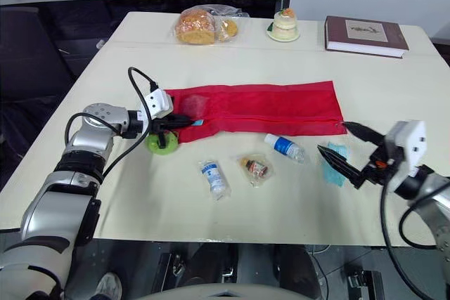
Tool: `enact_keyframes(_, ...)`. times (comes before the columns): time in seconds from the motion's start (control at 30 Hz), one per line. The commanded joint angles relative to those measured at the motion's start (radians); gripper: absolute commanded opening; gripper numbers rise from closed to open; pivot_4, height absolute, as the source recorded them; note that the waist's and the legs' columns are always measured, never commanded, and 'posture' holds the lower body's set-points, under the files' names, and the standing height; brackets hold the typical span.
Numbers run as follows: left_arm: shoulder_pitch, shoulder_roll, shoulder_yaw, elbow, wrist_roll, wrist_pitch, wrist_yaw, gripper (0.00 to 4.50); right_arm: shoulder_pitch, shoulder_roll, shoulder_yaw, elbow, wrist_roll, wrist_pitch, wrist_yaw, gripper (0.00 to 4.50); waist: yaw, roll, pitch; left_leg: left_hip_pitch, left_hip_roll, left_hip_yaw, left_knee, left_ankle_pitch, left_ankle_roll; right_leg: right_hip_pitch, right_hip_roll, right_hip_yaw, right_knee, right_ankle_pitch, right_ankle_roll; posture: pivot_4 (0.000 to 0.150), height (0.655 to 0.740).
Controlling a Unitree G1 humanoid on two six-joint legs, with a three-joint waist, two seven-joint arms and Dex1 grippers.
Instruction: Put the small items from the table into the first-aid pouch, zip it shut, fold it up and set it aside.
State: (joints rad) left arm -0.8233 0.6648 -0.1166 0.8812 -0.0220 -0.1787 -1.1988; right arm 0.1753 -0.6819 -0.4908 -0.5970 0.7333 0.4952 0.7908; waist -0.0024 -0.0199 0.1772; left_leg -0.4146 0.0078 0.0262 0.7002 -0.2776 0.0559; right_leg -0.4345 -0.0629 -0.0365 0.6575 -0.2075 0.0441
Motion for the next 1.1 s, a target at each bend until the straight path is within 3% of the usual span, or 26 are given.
enact_keyframes(0.03,-0.036,0.008,0.03,0.03,0.012,-0.016,0.067,0.48,0.023,-0.023,-0.057,-0.044,0.035,-0.019,0.025,4.5,0.0,0.0,0.0,0.0,0.0,0.0,0.0,0.0,0.0,0.0,0.0,0.0,0.0,0.0,0.0,0.15,0.7289)
enact_keyframes(0.13,-0.076,-0.005,0.031,0.081,0.039,-0.041,0.165,1.72,0.033,-0.034,-0.057,-0.057,0.042,-0.014,0.022,4.5,0.003,0.0,0.0,0.0,0.0,0.0,0.0,0.0,0.0,0.0,0.0,0.0,0.0,0.0,0.0,0.15,0.7289)
enact_keyframes(0.17,-0.088,-0.009,0.031,0.092,0.042,-0.049,0.183,1.72,0.031,-0.036,-0.055,-0.064,0.053,-0.01,0.017,4.5,0.003,0.0,0.0,0.0,0.0,0.0,0.0,0.0,0.0,0.0,0.0,0.0,0.0,0.0,0.0,0.15,0.7289)
enact_keyframes(0.2,-0.099,-0.015,0.035,0.097,0.04,-0.056,0.193,2.48,0.028,-0.037,-0.053,-0.074,0.067,-0.003,0.012,4.5,0.005,0.0,0.0,0.0,0.0,0.0,0.0,0.0,0.0,0.0,0.0,0.0,0.0,0.0,0.0,0.15,0.7289)
enact_keyframes(0.37,-0.132,-0.022,0.014,0.096,0.05,-0.061,0.155,4.41,0.028,-0.049,-0.06,-0.094,0.091,0.006,-0.003,4.5,0.016,0.0,0.0,0.0,0.0,0.0,0.001,0.0,0.0,0.0,0.0,0.0,0.0,0.0,0.0,0.15,0.7289)
enact_keyframes(0.57,-0.14,-0.064,-0.007,-0.025,-0.019,0.011,-0.086,4.47,0.024,-0.071,-0.06,-0.102,0.102,0.008,-0.011,4.5,0.019,0.0,0.0,0.0,-0.001,0.0,0.002,0.0,0.0,0.001,0.0,0.0,0.0,0.0,0.0,0.15,0.7289)
enact_keyframes(0.67,-0.137,-0.113,-0.019,-0.094,-0.024,0.04,-0.103,4.47,0.017,-0.079,-0.051,-0.116,0.122,0.017,-0.024,4.5,0.018,0.0,0.0,-0.001,-0.001,-0.001,0.002,0.0,0.0,0.001,0.0,-0.001,0.0,0.0,0.0,0.15,0.7289)
enact_keyframes(0.83,-0.19,-0.228,-0.067,-0.05,0.048,0.039,-0.004,4.47,0.003,-0.114,-0.039,-0.139,0.161,0.086,-0.078,4.5,0.018,-0.001,0.0,0.0,-0.001,-0.001,0.003,0.0,0.0,0.001,0.0,-0.001,0.0,0.0,0.0,0.15,0.7289)
enact_keyframes(1.1,-0.313,-0.334,-0.136,0.216,0.204,-0.051,0.245,4.47,-0.045,-0.146,-0.043,-0.164,0.215,0.148,-0.157,4.5,0.016,-0.001,0.0,-0.001,-0.001,-0.001,0.003,0.0,0.0,0.001,0.0,-0.001,0.0,0.0,0.0,0.15,0.7289)
